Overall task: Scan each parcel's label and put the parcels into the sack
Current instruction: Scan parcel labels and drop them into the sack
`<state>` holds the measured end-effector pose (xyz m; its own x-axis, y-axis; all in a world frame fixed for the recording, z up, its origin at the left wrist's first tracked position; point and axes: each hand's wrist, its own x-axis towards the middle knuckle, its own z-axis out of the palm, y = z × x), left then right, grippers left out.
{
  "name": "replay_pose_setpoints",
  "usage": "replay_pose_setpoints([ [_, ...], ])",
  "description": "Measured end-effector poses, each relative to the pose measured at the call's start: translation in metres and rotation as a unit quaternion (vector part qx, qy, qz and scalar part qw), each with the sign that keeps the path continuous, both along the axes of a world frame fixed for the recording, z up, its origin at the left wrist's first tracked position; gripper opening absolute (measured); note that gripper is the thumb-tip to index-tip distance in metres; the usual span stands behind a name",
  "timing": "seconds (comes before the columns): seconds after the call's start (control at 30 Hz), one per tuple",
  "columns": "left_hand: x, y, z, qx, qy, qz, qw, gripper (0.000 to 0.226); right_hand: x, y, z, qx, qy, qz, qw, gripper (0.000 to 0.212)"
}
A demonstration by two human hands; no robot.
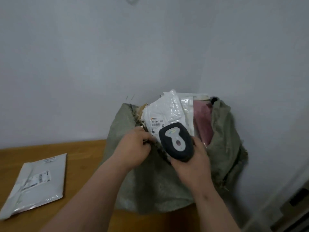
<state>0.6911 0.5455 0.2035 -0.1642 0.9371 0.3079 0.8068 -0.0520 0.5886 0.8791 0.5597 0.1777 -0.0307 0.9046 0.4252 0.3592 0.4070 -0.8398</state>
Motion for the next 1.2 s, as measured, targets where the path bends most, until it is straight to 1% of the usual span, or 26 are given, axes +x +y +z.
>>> replay_pose_setpoints([
  [0.07, -0.003, -0.011, 0.008, 0.068, -0.117, 0.015, 0.991, 0.036, -0.01, 0.01, -0.007, -0.02, -0.027, 0.013, 0.999, 0.044],
  [0.13, -0.005, -0.019, 0.012, 0.074, -0.184, 0.01, 0.98, 0.039, -0.019, 0.016, -0.012, -0.047, -0.074, 0.029, 0.996, 0.034],
  [0.2, -0.006, -0.024, 0.009, 0.046, -0.207, -0.015, 0.977, 0.042, -0.025, 0.019, -0.016, -0.067, -0.093, 0.035, 0.993, 0.031],
  [0.23, -0.008, -0.027, 0.006, 0.04, -0.213, -0.022, 0.976, 0.043, -0.027, 0.018, -0.016, -0.074, -0.08, 0.024, 0.994, 0.036],
  [0.3, -0.014, -0.03, 0.001, 0.043, -0.228, -0.016, 0.973, 0.047, -0.028, 0.014, -0.011, -0.066, -0.05, -0.026, 0.996, 0.049],
  [0.37, -0.021, -0.033, -0.003, 0.058, -0.264, 0.004, 0.963, 0.053, -0.027, 0.01, -0.003, -0.061, -0.027, -0.074, 0.995, 0.063],
  [0.43, -0.027, -0.037, -0.006, 0.081, -0.284, 0.035, 0.955, 0.055, -0.024, 0.003, 0.006, -0.05, -0.021, -0.117, 0.992, 0.069],
  [0.47, -0.03, -0.04, -0.007, 0.095, -0.282, 0.048, 0.953, 0.053, -0.024, -0.002, 0.013, -0.048, -0.014, -0.131, 0.99, 0.067],
  [0.5, -0.032, -0.043, -0.008, 0.107, -0.282, 0.056, 0.952, 0.051, -0.025, -0.009, 0.019, -0.044, -0.002, -0.14, 0.989, 0.061],
  [0.57, -0.04, -0.052, -0.01, 0.12, -0.298, 0.075, 0.944, 0.045, -0.03, -0.029, 0.032, -0.022, 0.012, -0.157, 0.987, 0.039],
  [0.6, -0.046, -0.058, -0.01, 0.12, -0.312, 0.088, 0.938, 0.044, -0.034, -0.04, 0.038, -0.007, 0.007, -0.167, 0.986, 0.039],
  [0.67, -0.058, -0.074, -0.012, 0.11, -0.342, 0.108, 0.927, 0.045, -0.047, -0.064, 0.046, 0.017, -0.004, -0.174, 0.985, 0.051],
  [0.7, -0.064, -0.083, -0.014, 0.106, -0.352, 0.111, 0.923, 0.045, -0.054, -0.077, 0.048, 0.021, -0.002, -0.167, 0.986, 0.052],
  [0.77, -0.08, -0.105, -0.017, 0.105, -0.367, 0.115, 0.917, 0.042, -0.071, -0.097, 0.048, 0.003, 0.013, -0.126, 0.992, 0.045],
  [0.87, -0.111, -0.139, -0.029, 0.091, -0.375, 0.141, 0.912, 0.039, -0.103, -0.122, 0.04, -0.078, 0.014, -0.021, 0.997, 0.022],
  [0.9, -0.123, -0.151, -0.034, 0.086, -0.376, 0.151, 0.91, 0.039, -0.116, -0.131, 0.034, -0.111, 0.002, 0.009, 0.994, 0.02],
  [0.97, -0.145, -0.172, -0.046, 0.076, -0.377, 0.166, 0.908, 0.04, -0.139, -0.149, 0.024, -0.168, -0.004, 0.053, 0.984, 0.024],
  [1.03, -0.171, -0.197, -0.059, 0.061, -0.385, 0.185, 0.902, 0.04, -0.166, -0.167, 0.013, -0.209, 0.001, 0.09, 0.974, 0.014],
  [1.13, -0.211, -0.232, -0.077, 0.037, -0.41, 0.231, 0.881, 0.037, -0.21, -0.186, -0.003, -0.258, -0.009, 0.14, 0.956, 0.02],
  [1.2, -0.238, -0.25, -0.088, 0.029, -0.422, 0.262, 0.867, 0.037, -0.24, -0.193, -0.012, -0.281, -0.01, 0.165, 0.945, 0.017],
])
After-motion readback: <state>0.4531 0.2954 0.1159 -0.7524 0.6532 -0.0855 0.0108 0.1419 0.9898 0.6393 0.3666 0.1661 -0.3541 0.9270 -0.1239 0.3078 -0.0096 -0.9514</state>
